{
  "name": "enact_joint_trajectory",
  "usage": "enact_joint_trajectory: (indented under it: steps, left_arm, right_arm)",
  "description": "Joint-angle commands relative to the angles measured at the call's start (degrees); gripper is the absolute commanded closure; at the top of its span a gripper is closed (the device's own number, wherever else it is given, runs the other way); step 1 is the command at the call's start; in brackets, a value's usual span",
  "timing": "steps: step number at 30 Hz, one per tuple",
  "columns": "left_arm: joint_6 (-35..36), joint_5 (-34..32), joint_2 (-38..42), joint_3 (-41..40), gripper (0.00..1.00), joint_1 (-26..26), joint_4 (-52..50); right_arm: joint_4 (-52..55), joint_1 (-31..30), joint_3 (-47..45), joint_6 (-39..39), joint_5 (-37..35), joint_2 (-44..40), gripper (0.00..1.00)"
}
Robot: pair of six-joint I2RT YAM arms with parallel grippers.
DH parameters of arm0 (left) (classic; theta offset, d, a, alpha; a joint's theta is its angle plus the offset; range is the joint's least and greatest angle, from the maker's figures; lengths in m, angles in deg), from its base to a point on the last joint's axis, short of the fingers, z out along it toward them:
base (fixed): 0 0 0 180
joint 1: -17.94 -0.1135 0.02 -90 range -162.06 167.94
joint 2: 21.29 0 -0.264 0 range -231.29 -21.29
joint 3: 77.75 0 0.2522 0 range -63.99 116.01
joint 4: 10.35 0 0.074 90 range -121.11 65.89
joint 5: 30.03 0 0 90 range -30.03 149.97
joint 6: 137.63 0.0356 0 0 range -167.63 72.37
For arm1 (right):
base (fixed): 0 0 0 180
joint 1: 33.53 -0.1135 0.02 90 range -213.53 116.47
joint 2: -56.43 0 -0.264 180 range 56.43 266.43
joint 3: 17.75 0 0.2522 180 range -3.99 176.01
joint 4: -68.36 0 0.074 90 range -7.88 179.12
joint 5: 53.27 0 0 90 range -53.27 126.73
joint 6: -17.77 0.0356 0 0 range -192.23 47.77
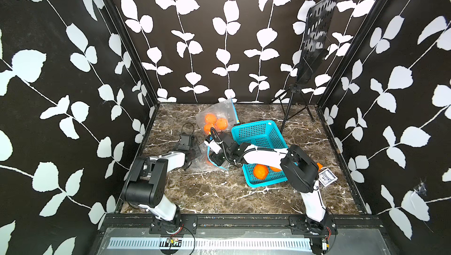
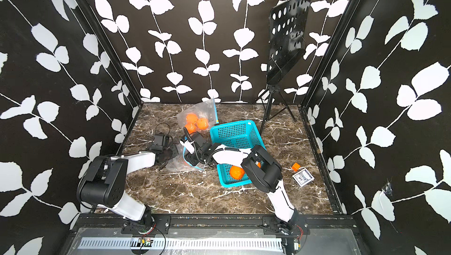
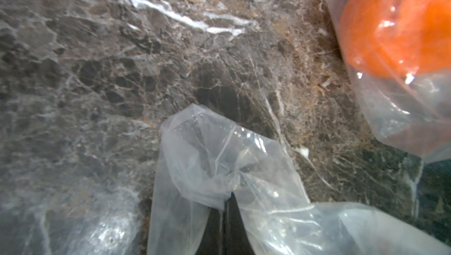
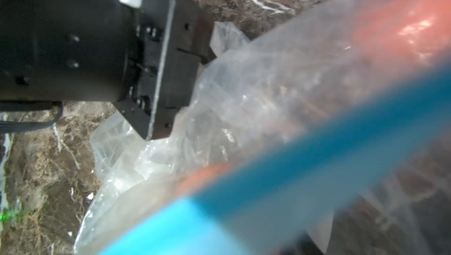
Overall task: Open the zip-top bag and take out the orange
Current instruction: Pick up the orange from the zipper food storage bag.
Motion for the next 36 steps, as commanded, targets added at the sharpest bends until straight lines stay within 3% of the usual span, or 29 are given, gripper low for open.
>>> enact_joint_trajectory:
  steps: [1, 7, 12, 17, 24, 32, 36]
  left_arm:
    - [1.2, -4.7, -0.5, 0.4, 1.0, 0.1, -3.6]
    - [1.1, -4.8, -1.6, 1.9, 1.0, 2.4, -4.2]
    - [1.4, -4.4, -2.2, 2.6, 1.0, 2.8, -4.4]
    - [1.5, -4.2, -2.9, 2.4, 1.0, 3.0, -4.0]
    - [2.3, -6.2, -4.0, 4.6, 1.0, 1.3, -7.3]
    - [2.2, -7.4, -2.9, 4.9, 1.0, -0.6, -8.8]
    - [2.3, -5.4, 0.4, 4.0, 1.0, -4.3, -8.5]
  right_arm:
    - [1.1, 0.6, 1.1, 2.6, -1.7, 0.1, 0.49]
    - [10.2, 0.7, 8.0, 3.6, 0.8, 6.5, 0.27]
    - [10.1, 0.7, 7.4, 4.1, 0.3, 5.9, 0.21]
    - [6.7, 0.9, 4.4, 3.7, -0.1, 2.4, 0.36]
    - [8.6, 1.7, 1.8, 0.1, -0.8, -5.6, 0.36]
    - [7.9, 3.4, 1.2, 1.5, 6.9, -8.3, 0.39]
    - [9.7, 3.5, 0.0, 0.7, 3.7, -12.3, 0.41]
